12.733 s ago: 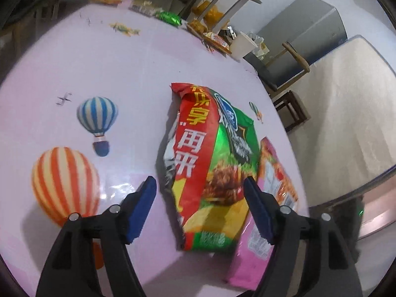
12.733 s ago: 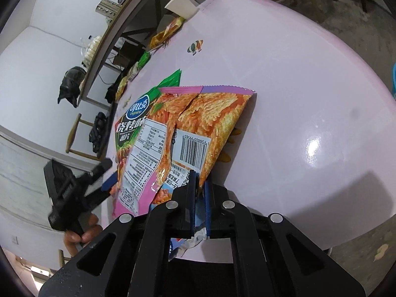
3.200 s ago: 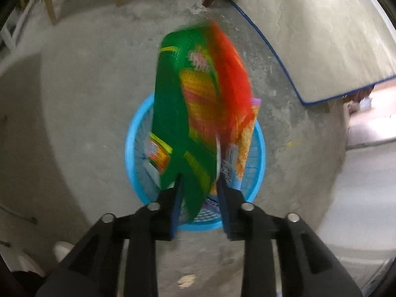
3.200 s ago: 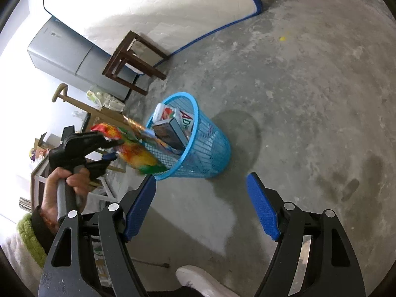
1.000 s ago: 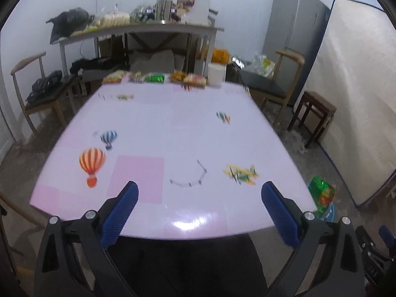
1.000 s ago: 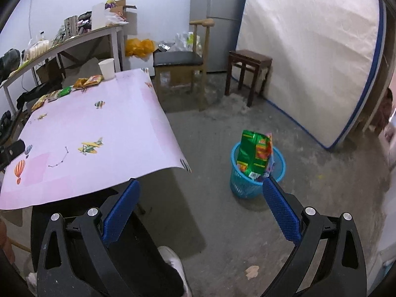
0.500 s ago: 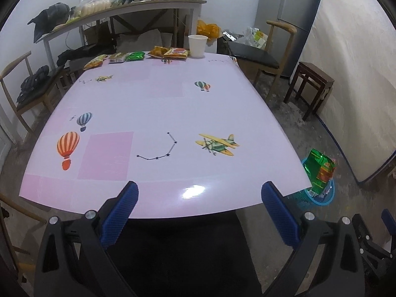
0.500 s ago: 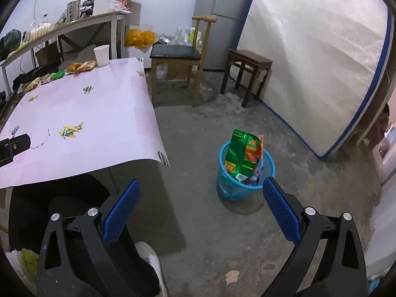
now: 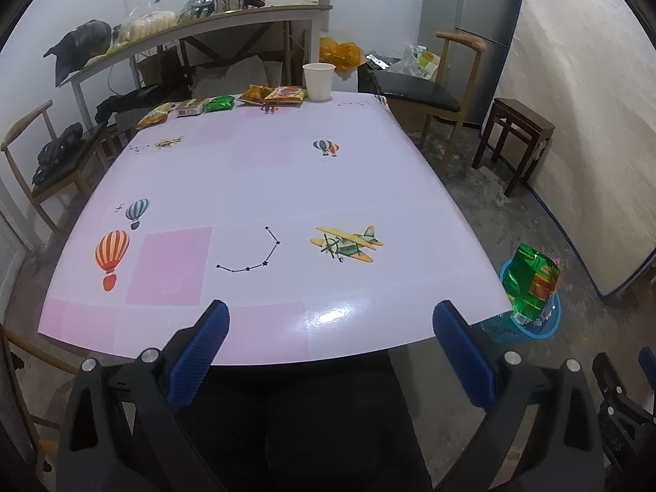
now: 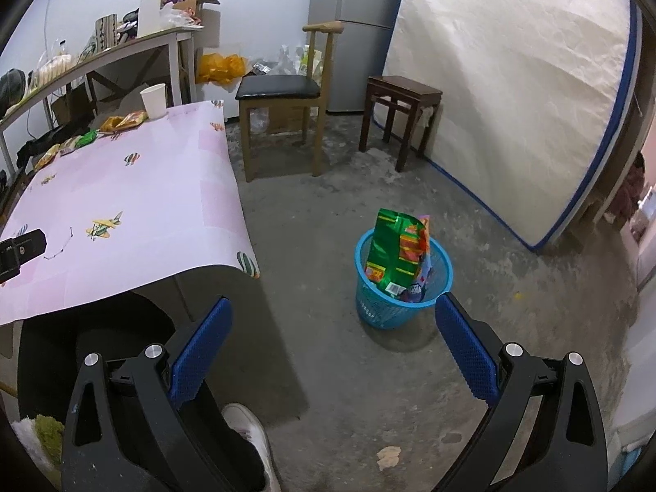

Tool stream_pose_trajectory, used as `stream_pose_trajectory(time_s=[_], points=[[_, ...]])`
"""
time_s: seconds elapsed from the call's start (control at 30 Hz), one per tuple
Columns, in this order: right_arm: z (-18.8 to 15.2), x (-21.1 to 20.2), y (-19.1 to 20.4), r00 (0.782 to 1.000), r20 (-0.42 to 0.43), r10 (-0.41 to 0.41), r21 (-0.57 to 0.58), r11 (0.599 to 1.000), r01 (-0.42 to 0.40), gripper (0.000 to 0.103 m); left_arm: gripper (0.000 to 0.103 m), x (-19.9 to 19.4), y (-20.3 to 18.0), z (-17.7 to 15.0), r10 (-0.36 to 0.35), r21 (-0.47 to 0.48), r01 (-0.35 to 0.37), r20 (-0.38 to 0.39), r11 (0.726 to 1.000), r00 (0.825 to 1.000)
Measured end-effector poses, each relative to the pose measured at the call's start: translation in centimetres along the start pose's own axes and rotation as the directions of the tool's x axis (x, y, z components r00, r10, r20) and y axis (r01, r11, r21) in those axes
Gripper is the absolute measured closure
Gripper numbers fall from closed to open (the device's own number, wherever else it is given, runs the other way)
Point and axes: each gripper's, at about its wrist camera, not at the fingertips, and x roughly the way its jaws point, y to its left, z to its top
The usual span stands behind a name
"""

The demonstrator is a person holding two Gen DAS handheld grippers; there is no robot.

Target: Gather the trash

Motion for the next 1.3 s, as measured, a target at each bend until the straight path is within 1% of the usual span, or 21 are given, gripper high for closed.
stream_pose_trajectory(time_s=[0.23, 0.67, 1.3], points=[[0.0, -0.2, -0.1, 1.0, 0.007, 0.003, 0.002, 1.0, -0.003, 0.008, 0.006, -0.5, 0.2, 0.0, 0.01, -0.015, -0.009, 0.015, 1.0, 1.0], [-0.1, -0.3, 0.0, 1.0, 0.008, 0.003, 0.003, 1.0, -0.003, 0.008, 0.006, -0.9, 0.6, -0.1, 0.027, -0.034, -0.026, 0.017, 0.999, 0.999], [0.0, -0.7, 0.3, 1.0, 0.013, 0.005, 0.002, 1.0, -0.005, 0.008, 0.006, -1.1, 1.0, 0.0, 0.033, -0.054, -0.032, 0.021, 0.998, 0.999]])
